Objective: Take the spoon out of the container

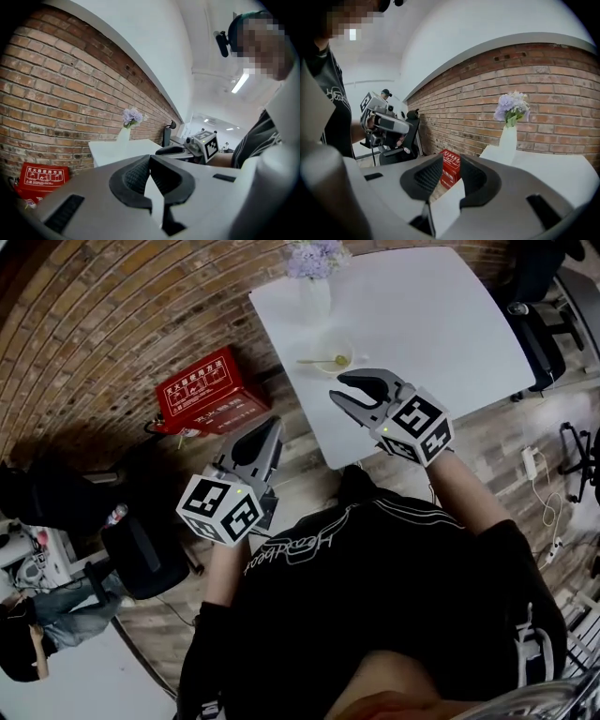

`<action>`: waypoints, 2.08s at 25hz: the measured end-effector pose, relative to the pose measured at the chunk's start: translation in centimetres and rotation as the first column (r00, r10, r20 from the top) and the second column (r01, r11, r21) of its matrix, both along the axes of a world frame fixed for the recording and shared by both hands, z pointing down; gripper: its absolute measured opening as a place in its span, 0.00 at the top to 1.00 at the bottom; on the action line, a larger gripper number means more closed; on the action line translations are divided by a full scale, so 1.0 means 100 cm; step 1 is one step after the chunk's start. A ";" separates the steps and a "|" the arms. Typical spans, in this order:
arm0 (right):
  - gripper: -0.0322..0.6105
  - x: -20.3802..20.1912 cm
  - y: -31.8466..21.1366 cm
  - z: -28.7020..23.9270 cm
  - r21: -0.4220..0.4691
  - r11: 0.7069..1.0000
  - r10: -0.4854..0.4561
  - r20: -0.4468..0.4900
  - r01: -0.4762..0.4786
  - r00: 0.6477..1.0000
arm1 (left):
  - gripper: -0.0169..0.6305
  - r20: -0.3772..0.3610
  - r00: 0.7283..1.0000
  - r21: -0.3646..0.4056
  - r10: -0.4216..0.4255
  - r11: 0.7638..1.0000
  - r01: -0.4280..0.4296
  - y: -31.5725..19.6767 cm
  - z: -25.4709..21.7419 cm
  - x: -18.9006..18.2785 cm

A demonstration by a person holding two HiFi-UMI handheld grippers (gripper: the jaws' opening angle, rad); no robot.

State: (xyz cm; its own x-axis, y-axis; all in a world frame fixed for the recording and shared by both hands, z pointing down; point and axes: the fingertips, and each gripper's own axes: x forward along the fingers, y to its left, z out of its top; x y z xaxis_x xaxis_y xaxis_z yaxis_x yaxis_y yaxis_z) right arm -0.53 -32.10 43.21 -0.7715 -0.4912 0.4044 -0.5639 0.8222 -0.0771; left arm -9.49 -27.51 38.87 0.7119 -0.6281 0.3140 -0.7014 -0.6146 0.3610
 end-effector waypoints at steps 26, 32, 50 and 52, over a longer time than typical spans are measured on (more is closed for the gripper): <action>0.90 -0.057 -0.095 0.101 0.075 0.989 -0.099 -0.296 0.126 0.950 | 0.97 0.021 0.971 -0.142 -0.239 0.960 0.240 -0.035 0.043 -0.081; 0.92 -0.056 -0.097 0.102 0.108 0.988 -0.073 -0.321 0.113 0.944 | 0.97 0.035 0.963 -0.154 -0.269 0.950 0.271 -0.028 0.047 -0.094; 0.95 -0.038 -0.102 0.075 0.190 0.982 0.060 -0.267 -0.009 0.962 | 0.97 0.038 0.953 -0.198 -0.300 0.933 0.302 -0.002 0.053 -0.105; 0.95 -0.035 -0.102 0.067 0.201 0.979 0.082 -0.251 -0.031 0.965 | 0.97 0.034 0.955 -0.199 -0.296 0.934 0.296 0.002 0.052 -0.105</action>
State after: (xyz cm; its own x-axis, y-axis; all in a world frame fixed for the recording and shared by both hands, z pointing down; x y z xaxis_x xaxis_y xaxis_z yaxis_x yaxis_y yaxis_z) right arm -4.00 -42.31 49.91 -0.6233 -0.6192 0.4776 -0.5894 0.7734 0.2334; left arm -19.97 -27.30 44.06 0.5019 -0.7345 0.4566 -0.8421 -0.2947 0.4516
